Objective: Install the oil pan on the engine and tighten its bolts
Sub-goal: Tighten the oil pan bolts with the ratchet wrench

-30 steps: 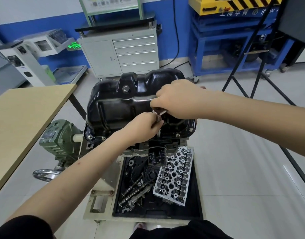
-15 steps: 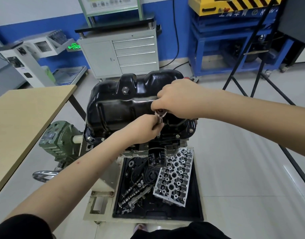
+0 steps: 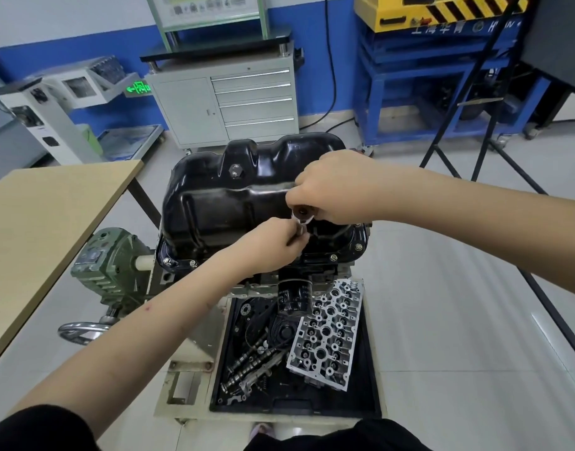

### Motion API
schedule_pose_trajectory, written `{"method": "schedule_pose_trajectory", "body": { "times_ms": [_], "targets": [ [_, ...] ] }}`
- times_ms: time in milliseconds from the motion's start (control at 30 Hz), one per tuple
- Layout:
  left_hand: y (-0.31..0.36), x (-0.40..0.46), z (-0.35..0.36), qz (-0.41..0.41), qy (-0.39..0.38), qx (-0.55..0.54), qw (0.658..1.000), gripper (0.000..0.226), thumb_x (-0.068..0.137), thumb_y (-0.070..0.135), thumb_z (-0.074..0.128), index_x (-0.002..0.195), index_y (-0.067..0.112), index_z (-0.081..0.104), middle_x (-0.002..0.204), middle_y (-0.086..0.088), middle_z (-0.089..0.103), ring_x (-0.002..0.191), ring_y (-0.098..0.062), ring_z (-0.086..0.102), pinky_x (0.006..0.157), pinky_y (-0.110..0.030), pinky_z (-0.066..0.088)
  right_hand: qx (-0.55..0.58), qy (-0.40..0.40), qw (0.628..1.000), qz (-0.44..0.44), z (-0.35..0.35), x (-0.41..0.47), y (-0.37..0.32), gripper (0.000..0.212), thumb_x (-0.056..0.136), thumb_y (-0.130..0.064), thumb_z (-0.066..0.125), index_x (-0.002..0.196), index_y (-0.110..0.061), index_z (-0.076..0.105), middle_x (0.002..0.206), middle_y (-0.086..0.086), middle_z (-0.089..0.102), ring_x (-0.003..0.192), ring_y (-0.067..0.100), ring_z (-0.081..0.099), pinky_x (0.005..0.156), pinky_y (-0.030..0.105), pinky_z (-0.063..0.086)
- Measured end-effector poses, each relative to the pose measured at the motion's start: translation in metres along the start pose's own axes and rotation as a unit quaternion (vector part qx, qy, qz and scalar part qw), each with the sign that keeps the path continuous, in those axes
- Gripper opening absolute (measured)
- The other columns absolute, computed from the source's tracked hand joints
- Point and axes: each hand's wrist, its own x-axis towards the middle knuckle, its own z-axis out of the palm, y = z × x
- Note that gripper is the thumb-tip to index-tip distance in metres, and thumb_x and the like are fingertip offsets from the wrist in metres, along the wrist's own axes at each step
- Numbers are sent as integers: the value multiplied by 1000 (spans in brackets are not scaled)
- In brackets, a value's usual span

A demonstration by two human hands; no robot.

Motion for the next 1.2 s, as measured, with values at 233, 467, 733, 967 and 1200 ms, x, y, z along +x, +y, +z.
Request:
{"method": "schedule_pose_trajectory", "body": {
  "times_ms": [233,467,733,967,1200],
  "targets": [
    [-1,1,3,-11,47,-6,999,39,94,18,43,55,11,42,52,1,44,50,-17,40,50,-25,25,27,-24,996,76,1,-1,-7,27,90,-38,46,97,-14,57,66,-1,42,52,14,37,43,25,21],
    [-2,1,-3,12,-16,16,1000,31,96,21,41,83,-1,59,66,-2,56,56,-12,48,54,-21,30,-45,17,999,1,3,-1,-9,20,89,-14,46,107,-18,53,100,3,60,94,26,57,64,32,38],
    [-1,2,-2,-5,29,-7,1000,35,96,21,43,76,-4,56,77,-21,64,70,-34,60,69,-39,46,-38,-8,997,70,-3,3,-13,16,93,-25,44,98,-17,56,76,2,51,62,21,48,47,25,27],
    [-3,3,-6,-13,-19,2,1000,31,96,24,40,83,0,56,78,-13,63,70,-27,59,65,-33,47,-31,10,998,45,-1,5,-6,17,91,-27,46,101,-17,56,76,0,50,66,21,48,49,25,30],
    [-1,3,-2,-13,10,-5,1000,36,96,20,41,60,13,42,64,-8,53,57,-20,48,61,-32,39,-41,-7,997,62,-1,7,-13,15,92,-18,44,102,-16,56,77,0,52,60,21,47,50,26,29]
  ]
}}
